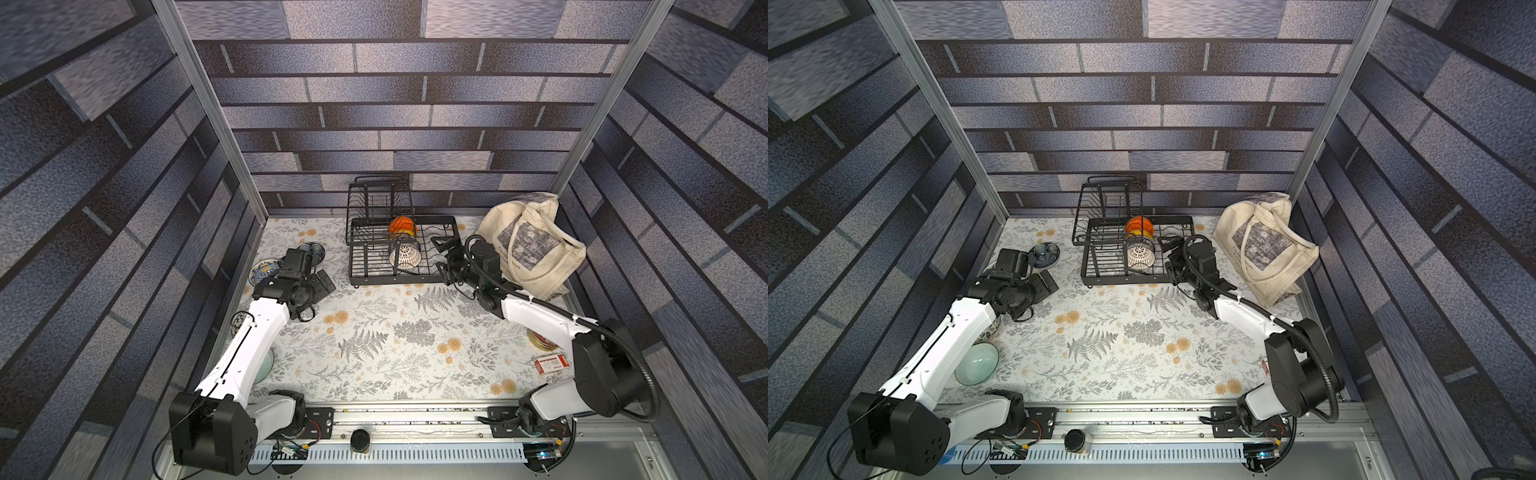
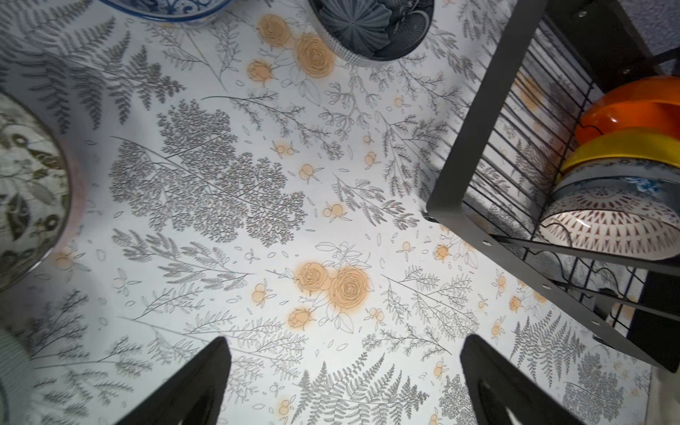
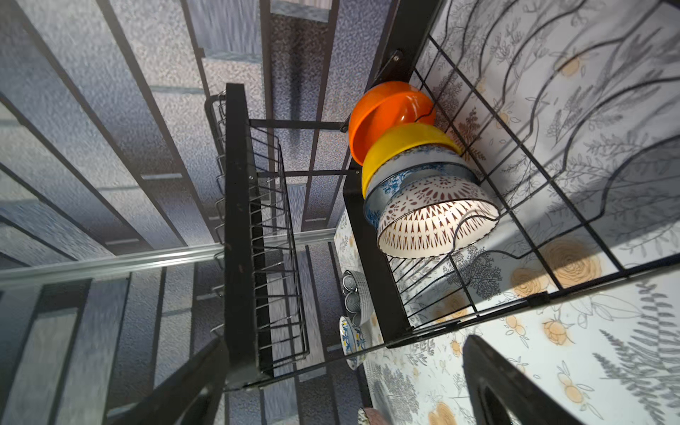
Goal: Load bowls into a dish rack
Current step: Place the bowl in the dish rack, then pick up the bowl from the bottom-left of the table.
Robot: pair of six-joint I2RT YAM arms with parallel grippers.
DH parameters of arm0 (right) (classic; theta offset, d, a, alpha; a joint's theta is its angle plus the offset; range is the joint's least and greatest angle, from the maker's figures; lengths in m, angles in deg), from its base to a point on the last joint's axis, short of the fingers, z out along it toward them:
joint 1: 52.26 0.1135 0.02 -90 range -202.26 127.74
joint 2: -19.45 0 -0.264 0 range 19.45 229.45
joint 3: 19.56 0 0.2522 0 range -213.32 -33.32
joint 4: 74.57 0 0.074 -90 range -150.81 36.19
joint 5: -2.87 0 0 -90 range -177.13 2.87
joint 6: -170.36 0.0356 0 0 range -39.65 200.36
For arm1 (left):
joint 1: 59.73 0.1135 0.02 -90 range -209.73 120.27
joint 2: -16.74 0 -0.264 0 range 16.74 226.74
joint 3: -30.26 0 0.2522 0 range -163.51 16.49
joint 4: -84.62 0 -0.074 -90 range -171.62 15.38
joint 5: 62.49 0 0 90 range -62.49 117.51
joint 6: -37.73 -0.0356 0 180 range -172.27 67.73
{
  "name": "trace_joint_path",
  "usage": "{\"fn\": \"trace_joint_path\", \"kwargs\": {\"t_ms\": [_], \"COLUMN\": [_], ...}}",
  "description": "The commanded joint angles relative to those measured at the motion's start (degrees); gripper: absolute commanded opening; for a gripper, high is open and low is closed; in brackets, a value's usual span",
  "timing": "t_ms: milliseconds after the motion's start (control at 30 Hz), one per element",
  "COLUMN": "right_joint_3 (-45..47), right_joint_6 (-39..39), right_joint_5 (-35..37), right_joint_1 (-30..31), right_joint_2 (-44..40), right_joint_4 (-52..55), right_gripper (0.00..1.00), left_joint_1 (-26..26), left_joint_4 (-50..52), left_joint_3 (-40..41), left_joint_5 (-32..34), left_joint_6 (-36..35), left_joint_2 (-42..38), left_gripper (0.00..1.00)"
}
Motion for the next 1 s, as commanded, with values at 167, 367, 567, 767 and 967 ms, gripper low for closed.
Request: {"fn": "trace_joint_path", "kwargs": {"t_ms": [167,367,567,767,967], "right_joint_3": [-16.4,-18.2,-24.3,-27.2,-25.7], "right_joint_6": [-31.7,-36.1,-40.3,-41.8,-41.5], "right_joint_5": [-4.2,-2.4,-1.4,-0.7,0.3], "right_joint_1": [2.7,6.3,10.2,11.6,11.6], "right_joint_2": [-1.9,0.1,3.4,4.1,2.7], "right_joint_4": [25.3,27.3,31.3,33.7,33.6], "right_gripper": [1.00,1.00,1.00,1.00,1.00], "left_joint_1": [2.8,10.0,15.3,25.0,28.0], "left_joint_4": [14.5,13.2,12.4,9.4,4.2], "left_joint_3": [-0.4,9.1,11.5,15.9,19.8], "left_joint_5": [5.6,6.0,6.6,0.7,-0.9], "left_joint_6": [-3.0,-1.2,2.8,7.1,7.0], "left_joint_2": [-3.6,-10.3,-11.1,-9.2,-9.0], "left_gripper": [1.00,1.00,1.00,0.98,0.91]}}
